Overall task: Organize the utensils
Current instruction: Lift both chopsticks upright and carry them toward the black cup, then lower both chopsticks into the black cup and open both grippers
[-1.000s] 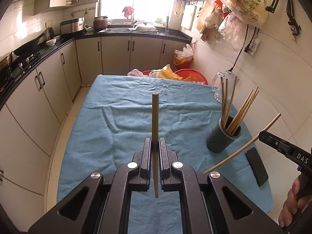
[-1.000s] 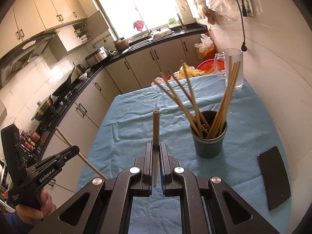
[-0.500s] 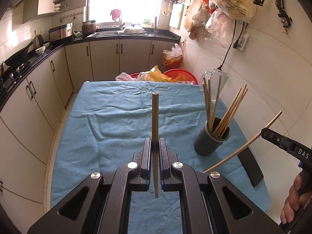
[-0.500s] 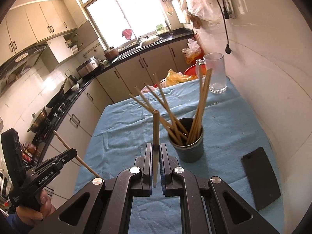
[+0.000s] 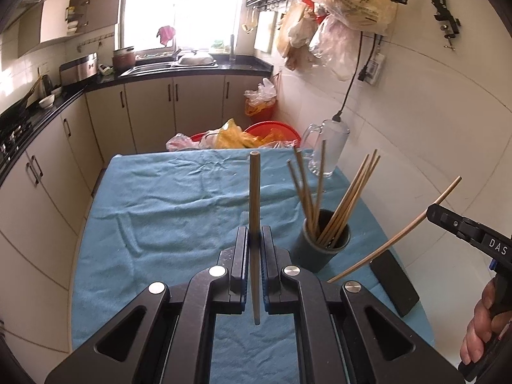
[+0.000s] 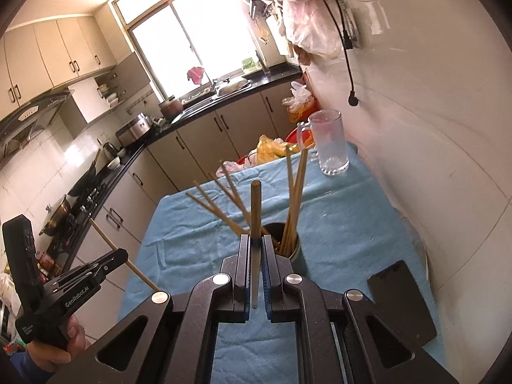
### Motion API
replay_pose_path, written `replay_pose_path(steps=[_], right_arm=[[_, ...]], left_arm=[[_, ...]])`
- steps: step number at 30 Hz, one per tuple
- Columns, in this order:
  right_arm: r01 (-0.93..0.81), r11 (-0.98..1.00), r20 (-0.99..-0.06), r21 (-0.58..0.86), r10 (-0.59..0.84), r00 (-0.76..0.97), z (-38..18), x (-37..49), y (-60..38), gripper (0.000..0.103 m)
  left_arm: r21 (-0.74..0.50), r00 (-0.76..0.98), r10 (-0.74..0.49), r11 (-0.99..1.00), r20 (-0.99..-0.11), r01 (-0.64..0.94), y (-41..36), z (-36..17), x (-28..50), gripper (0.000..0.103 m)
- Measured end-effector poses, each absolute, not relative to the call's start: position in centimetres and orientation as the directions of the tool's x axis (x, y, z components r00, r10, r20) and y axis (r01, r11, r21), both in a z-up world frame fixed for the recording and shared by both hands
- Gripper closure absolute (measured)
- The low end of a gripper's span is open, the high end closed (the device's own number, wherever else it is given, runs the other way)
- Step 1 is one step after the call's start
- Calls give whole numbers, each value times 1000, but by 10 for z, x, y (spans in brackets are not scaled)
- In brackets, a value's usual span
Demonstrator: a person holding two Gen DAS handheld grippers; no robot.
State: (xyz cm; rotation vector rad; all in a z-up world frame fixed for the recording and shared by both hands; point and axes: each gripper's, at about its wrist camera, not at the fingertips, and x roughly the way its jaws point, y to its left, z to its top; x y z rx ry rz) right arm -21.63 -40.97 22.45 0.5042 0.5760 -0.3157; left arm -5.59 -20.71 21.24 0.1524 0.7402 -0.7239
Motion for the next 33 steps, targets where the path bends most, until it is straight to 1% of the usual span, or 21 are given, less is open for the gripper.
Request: replay_pose_path(steps=[9, 15, 24, 28, 33], right_arm=[[422, 828, -555, 368, -169, 814, 243, -217, -428, 97], [418, 819, -532, 392, -169, 830, 253, -215, -442, 97], [414, 825, -493, 385, -196, 848, 272, -208, -454, 96], [421, 827, -499, 373, -204, 842, 271, -203, -459, 96], [441, 818, -529, 370, -204, 824, 260, -196, -465, 96]], left_arm=[[-114, 503, -583, 718, -638, 687, -239, 232, -55, 97], [-110, 507, -612, 697, -607, 709, -257, 255, -53, 97], [-148, 492, -651, 677, -578, 721, -286, 280, -41, 97], [-169, 483, -662, 673, -573, 720, -301, 281, -35, 97], [-172, 470, -659, 669, -587, 723, -316, 267, -31, 97]])
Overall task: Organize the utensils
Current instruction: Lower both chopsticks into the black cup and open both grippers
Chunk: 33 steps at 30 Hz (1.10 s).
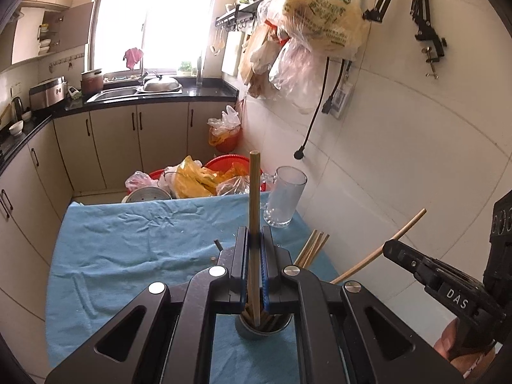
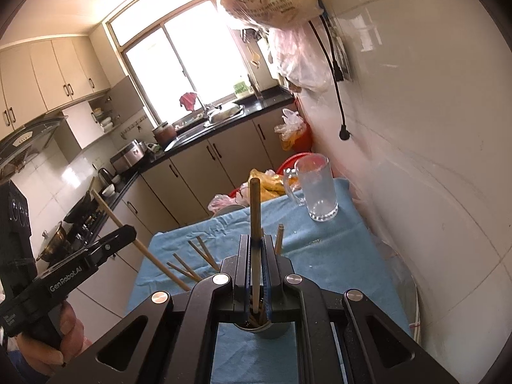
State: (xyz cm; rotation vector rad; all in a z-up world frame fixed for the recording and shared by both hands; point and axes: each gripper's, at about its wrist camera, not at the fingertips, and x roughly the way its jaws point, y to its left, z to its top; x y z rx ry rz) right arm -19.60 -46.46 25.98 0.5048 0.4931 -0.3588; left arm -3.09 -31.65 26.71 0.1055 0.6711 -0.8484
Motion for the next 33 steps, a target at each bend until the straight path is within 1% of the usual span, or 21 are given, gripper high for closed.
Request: replay_pose_path(steps=[8, 17, 24, 33], right_arm=[[464, 816, -588, 345, -197, 784, 231, -178, -472, 96], [468, 814, -646, 343, -158, 747, 198, -158, -473, 96], [478, 805, -666, 353, -142, 732, 183, -147, -480, 96], [471, 797, -667, 378, -119, 736, 185, -146, -483, 95]], left_arm=[[-161, 440, -624, 674, -646, 721, -332, 229, -24, 97], [-110, 447, -565, 696, -693, 710, -335, 196, -22, 96], [-92, 453, -543, 705, -707, 703, -334, 186, -21, 95], [-78, 467, -532, 714, -706, 695, -334, 184, -22, 95]])
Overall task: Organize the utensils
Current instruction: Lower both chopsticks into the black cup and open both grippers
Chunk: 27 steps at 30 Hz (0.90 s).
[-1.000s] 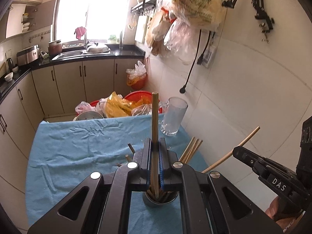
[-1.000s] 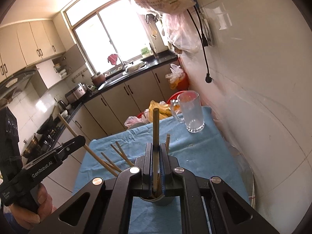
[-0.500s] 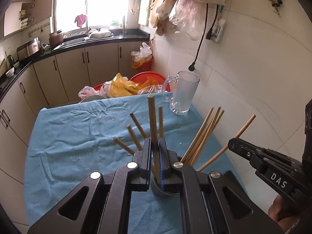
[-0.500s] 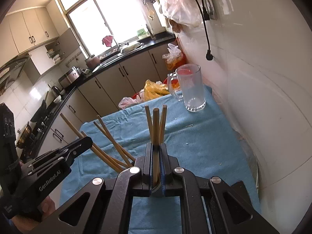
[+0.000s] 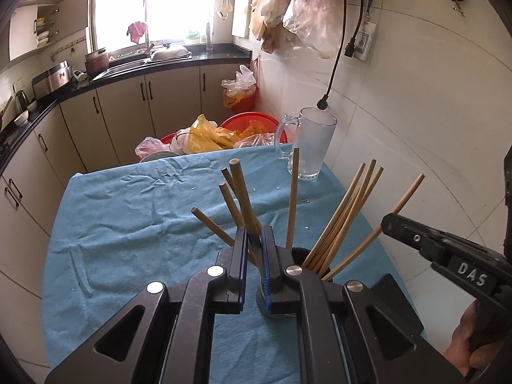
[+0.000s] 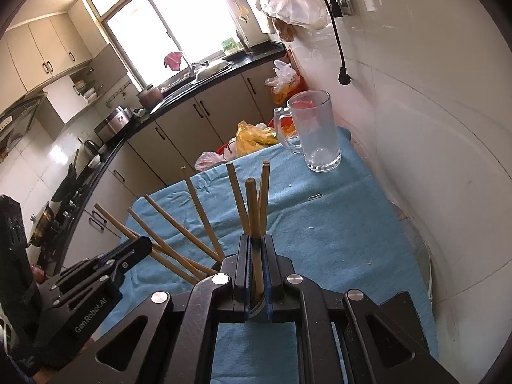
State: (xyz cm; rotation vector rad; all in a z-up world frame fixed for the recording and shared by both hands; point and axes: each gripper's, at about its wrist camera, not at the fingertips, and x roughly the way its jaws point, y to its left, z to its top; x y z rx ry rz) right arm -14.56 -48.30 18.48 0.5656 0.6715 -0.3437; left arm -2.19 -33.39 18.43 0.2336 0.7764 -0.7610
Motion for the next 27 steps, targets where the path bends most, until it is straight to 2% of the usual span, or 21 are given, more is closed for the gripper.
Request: replay_pose_path(steps=[6, 10, 12, 14, 18, 19, 22, 25, 27], right_arm=[[461, 798, -643, 388, -124, 756, 196, -153, -483, 95], [464, 796, -624, 389, -143, 768, 207, -161, -485, 94], [472, 790, -614, 392, -157, 773, 212, -166, -487, 88], [486, 782, -607, 391, -177, 774, 217, -173, -488, 74], [516, 767, -598, 383, -220, 771, 225, -187, -488, 68], [525, 763, -599, 378, -231, 767, 227, -191, -487, 61], [551, 750, -597, 366, -265, 757, 230, -202, -485, 48], [583, 739, -608, 338, -302, 735, 231, -210, -480, 31], [599, 731, -615, 325, -318, 722, 230, -215, -477, 27]], left_arm=[[-79, 470, -530, 718, -706, 691, -333, 185, -24, 94], [-73, 488, -525, 729, -697, 681, -329, 187, -24, 81], [-76, 491, -524, 734, -696, 675, -326, 188, -24, 77], [-79, 495, -521, 740, -695, 668, -323, 188, -22, 69], [-83, 508, -516, 753, -690, 653, -317, 190, -22, 60], [-82, 512, -512, 758, -690, 647, -316, 190, -21, 54], [-83, 531, -503, 774, -682, 627, -308, 190, -21, 48], [-81, 543, -489, 789, -683, 609, -301, 189, -21, 37], [-73, 559, -474, 803, -680, 592, -295, 187, -22, 32]])
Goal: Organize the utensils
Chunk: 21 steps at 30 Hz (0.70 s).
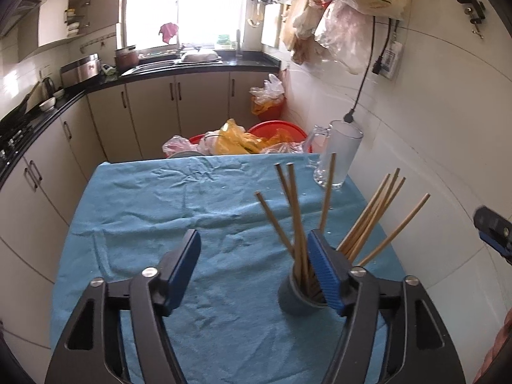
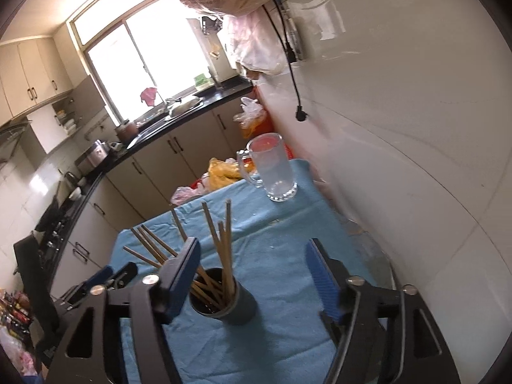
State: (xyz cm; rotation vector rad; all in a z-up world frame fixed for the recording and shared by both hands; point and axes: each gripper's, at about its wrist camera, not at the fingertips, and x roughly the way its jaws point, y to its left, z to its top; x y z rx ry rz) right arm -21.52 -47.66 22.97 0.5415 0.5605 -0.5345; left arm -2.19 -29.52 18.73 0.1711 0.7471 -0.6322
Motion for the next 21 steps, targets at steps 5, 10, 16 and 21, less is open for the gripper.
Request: replay_pose_path(steps=[5, 10, 16, 21], right_arm=[[653, 707, -660, 273, -356, 661, 220, -225, -462, 19], [674, 709, -689, 209, -382, 616, 215, -232, -435, 17], [667, 737, -685, 109, -431, 588, 217, -245, -389, 15], [657, 754, -678, 33, -466, 569, 214, -257, -356, 14]], left_arm=[[-18, 611, -409, 840, -678, 542, -276, 188, -28, 24], [42, 654, -388, 840, -650, 540, -246, 204, -48, 16], [77, 683, -385, 837, -621, 542, -201, 210, -77, 4], [104, 665, -372, 822, -648, 561, -176, 199, -98, 3]])
